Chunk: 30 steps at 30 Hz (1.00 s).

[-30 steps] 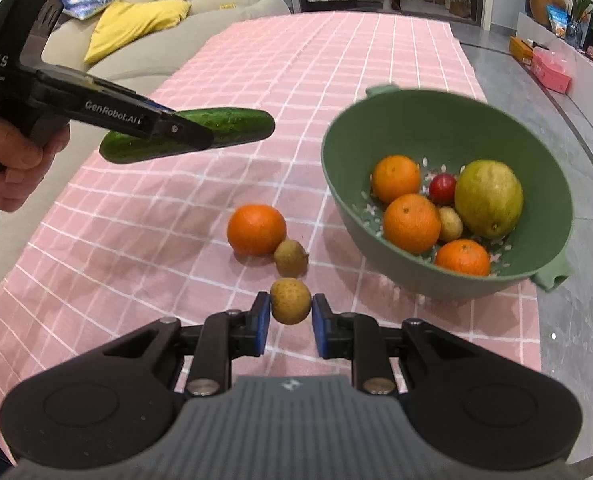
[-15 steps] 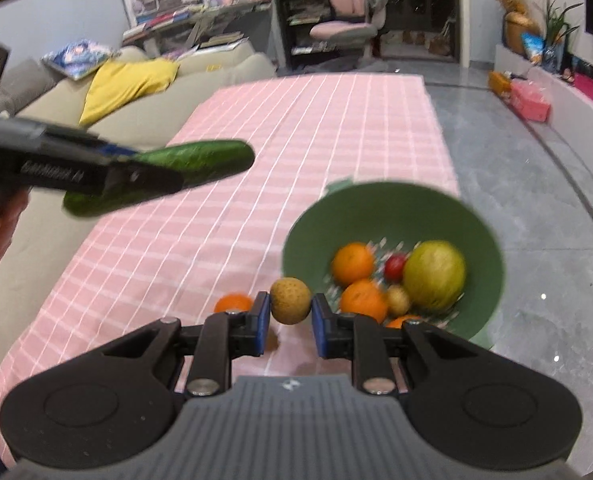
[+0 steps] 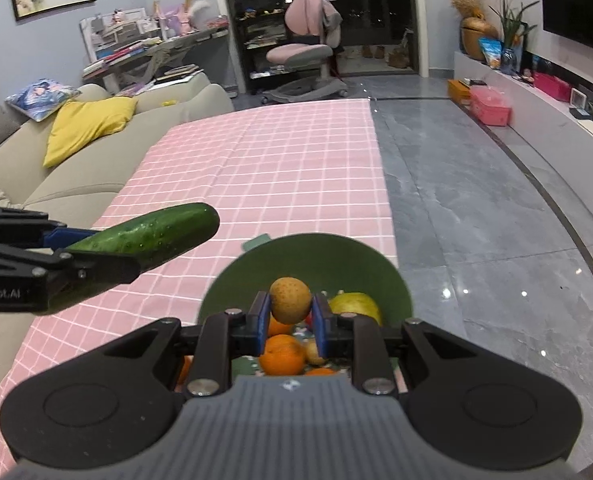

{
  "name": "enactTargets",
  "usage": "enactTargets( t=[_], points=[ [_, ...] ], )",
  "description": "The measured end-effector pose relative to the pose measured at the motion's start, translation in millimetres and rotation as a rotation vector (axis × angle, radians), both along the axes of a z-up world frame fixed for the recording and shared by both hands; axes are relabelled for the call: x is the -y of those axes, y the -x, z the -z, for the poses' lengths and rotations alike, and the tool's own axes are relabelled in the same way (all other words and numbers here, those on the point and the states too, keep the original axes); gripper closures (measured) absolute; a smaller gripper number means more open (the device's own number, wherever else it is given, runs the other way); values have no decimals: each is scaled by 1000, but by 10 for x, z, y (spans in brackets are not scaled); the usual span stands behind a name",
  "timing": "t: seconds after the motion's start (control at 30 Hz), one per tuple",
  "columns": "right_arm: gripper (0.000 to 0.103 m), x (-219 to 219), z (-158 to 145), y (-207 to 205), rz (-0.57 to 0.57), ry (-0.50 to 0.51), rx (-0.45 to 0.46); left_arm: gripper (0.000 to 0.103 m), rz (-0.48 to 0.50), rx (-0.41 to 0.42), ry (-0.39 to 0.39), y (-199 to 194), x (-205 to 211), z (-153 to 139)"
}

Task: Organize fruits
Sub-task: 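Carry the cucumber and kiwi over the colander and open both tools to drop them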

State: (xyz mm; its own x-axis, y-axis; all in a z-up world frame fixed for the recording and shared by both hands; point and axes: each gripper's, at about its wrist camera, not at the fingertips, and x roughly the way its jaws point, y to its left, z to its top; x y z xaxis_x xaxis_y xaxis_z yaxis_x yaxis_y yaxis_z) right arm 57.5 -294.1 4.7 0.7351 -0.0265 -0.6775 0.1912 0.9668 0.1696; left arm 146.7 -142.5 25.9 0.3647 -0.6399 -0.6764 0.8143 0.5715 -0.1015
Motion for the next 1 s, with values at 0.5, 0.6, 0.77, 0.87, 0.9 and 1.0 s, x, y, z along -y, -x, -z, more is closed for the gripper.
enactTargets(
  t=[0.5,0.6,0.77,0.87,0.9,1.0],
  points=[
    [85,443,247,-352,79,-147,-64,61,-82,14,-31,22,556,539],
    [85,491,328,-474,79,-165,-85,61,-75,67,-67,58,655,659],
    [85,504,488,-654,71,-192,-111,61,-85,146,-89,121,726,878],
    [85,500,557,-777,55,-203,-100,61,-115,155,-94,124,726,970],
    [85,492,581,-820,49,-199,-96,61,-119,162,-99,130,725,996],
    [85,454,664,-959,32,-189,-98,61,-109,192,-102,168,736,1011]
  ],
)
